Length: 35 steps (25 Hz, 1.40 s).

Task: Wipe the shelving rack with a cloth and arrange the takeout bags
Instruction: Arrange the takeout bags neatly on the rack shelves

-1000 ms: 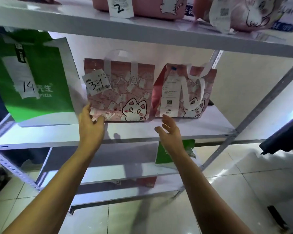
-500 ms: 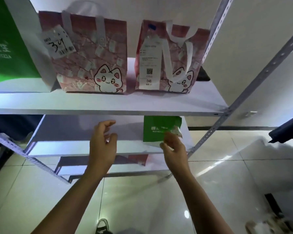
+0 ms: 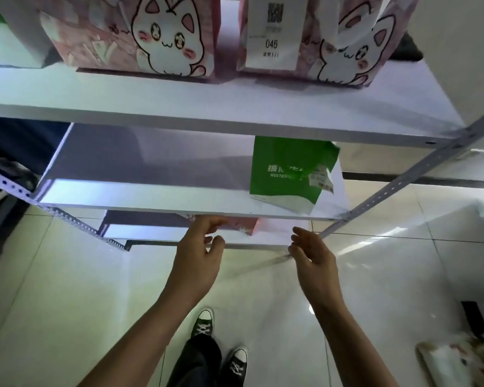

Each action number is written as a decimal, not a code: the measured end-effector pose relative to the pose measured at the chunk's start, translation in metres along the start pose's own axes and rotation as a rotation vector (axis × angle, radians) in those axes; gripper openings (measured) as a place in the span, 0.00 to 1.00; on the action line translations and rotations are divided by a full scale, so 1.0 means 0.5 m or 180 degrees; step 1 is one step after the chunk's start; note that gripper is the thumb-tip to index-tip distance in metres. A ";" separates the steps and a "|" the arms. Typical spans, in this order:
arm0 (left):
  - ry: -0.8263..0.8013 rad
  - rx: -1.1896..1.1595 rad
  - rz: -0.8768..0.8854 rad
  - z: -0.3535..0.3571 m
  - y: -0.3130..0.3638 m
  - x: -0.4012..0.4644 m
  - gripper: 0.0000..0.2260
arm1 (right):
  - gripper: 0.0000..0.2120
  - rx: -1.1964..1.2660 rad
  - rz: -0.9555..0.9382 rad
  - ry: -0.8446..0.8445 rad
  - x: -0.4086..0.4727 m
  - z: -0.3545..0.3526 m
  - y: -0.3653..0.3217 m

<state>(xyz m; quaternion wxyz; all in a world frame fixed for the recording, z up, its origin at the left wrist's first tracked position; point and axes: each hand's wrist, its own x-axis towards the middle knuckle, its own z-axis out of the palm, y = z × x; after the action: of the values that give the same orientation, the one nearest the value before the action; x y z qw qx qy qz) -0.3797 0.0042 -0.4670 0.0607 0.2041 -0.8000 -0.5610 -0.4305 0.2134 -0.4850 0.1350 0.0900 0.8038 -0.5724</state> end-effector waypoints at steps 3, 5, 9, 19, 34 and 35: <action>-0.0013 0.0040 -0.0214 0.004 -0.050 -0.018 0.16 | 0.18 -0.0017 0.0044 0.0041 0.011 0.023 0.039; -0.0060 0.0047 -0.0340 0.005 -0.080 -0.031 0.17 | 0.18 0.0013 0.0099 0.0047 0.015 0.038 0.062; -0.0061 0.0028 -0.0464 0.017 -0.129 -0.029 0.17 | 0.18 -0.0019 0.0182 0.0061 0.029 0.053 0.093; -0.0415 -0.0030 -0.0041 0.140 -0.121 0.170 0.22 | 0.26 0.0060 -0.0007 0.0693 0.173 0.021 0.098; -0.0711 -0.0343 0.0063 0.278 -0.162 0.321 0.33 | 0.33 0.0102 -0.0191 0.0650 0.349 0.006 0.106; -0.0736 -0.0318 0.0071 0.282 -0.163 0.322 0.33 | 0.33 0.0091 -0.0193 0.0666 0.361 0.003 0.103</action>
<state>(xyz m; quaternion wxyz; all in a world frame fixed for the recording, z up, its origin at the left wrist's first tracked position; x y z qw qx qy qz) -0.5509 0.0404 -0.6148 -0.0157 0.1259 -0.7749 -0.6192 -0.5858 0.2270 -0.5896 0.0317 0.1268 0.8076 -0.5751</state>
